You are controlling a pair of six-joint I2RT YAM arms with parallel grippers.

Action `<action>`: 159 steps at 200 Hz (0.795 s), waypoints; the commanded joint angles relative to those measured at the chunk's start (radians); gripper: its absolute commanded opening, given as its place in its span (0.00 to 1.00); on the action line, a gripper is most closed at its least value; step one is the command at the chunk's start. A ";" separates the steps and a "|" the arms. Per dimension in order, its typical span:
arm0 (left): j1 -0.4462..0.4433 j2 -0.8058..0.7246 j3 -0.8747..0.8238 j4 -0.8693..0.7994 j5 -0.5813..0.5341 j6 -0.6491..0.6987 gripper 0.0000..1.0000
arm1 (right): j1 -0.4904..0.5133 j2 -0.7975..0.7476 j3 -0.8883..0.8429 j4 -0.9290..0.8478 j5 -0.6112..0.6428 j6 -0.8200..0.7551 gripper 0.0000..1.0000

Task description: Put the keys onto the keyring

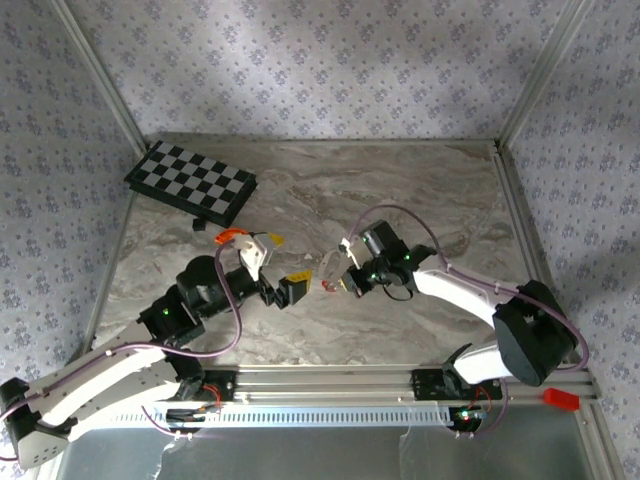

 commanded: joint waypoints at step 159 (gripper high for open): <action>0.016 0.090 0.071 -0.081 -0.169 -0.025 1.00 | 0.065 -0.399 -0.195 -0.023 0.250 0.128 0.49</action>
